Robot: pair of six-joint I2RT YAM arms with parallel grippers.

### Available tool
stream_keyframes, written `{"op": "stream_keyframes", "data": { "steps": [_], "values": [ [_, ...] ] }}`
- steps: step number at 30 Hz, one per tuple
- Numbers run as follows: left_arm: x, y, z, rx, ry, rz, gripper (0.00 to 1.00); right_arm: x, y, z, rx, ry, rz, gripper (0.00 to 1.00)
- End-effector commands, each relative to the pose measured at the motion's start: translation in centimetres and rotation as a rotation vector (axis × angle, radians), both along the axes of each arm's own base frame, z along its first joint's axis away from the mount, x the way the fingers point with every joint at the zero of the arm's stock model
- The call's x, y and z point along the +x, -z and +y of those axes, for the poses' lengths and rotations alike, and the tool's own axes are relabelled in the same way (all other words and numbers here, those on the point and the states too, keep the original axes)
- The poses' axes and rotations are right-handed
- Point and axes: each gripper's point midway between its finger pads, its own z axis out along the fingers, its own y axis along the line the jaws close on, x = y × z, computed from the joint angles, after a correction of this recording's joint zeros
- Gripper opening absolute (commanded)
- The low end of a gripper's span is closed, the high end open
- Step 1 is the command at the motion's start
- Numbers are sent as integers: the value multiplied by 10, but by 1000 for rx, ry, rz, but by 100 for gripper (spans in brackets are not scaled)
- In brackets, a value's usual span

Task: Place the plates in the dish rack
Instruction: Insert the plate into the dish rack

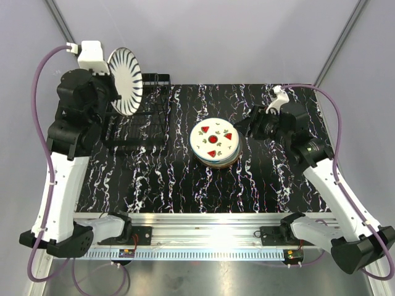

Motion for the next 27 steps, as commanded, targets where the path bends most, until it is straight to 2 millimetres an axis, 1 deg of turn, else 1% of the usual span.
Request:
{"op": "stream_keyframes", "data": {
  "steps": [1, 3, 5, 6, 7, 8, 9, 10, 11, 12, 13, 14, 15, 16, 17, 22, 23, 27],
  "values": [
    [1, -82, 20, 31, -62, -271, 0, 7, -11, 0, -49, -24, -46, 62],
    [4, -87, 30, 59, -79, -302, 0, 11, -5, 0, -59, -32, -33, 62],
    [12, -83, 36, 73, -86, -298, 0, 13, -2, 2, -59, -36, -25, 62],
    [13, -86, 45, 79, -105, -305, 0, 15, 1, 3, -60, -42, -17, 62],
    [18, -85, 48, 84, -111, -300, 0, 17, 5, 4, -61, -45, -11, 62],
    [20, -85, 59, 91, -135, -298, 0, 17, 7, 5, -58, -50, -6, 62],
    [22, -88, 61, 94, -126, -305, 0, 19, 13, 6, -61, -52, 6, 62],
    [28, -84, 65, 97, -131, -293, 0, 20, 15, 7, -57, -60, 12, 62],
    [29, -85, 77, 99, -159, -293, 0, 21, 18, 8, -60, -60, 19, 62],
    [31, -88, 77, 96, -144, -297, 0, 23, 22, 9, -62, -65, 29, 62],
    [38, -83, 83, 98, -150, -279, 0, 23, 24, 11, -63, -73, 33, 62],
    [41, -82, 89, 104, -156, -267, 0, 25, 28, 11, -67, -72, 41, 61],
    [41, -86, 93, 109, -160, -272, 0, 25, 30, 11, -67, -73, 45, 61],
    [48, -82, 97, 115, -167, -258, 0, 25, 34, 12, -66, -77, 50, 61],
    [49, -82, 102, 133, -179, -255, 0, 26, 36, 12, -69, -78, 52, 61],
    [58, -76, 117, 192, -203, -226, 0, 25, 47, 15, -67, -89, 75, 61],
    [60, -75, 120, 225, -214, -214, 0, 26, 49, 15, -67, -92, 81, 61],
    [66, -73, 129, 286, -237, -194, 0, 26, 54, 21, -53, -118, 91, 61]
  ]
}}
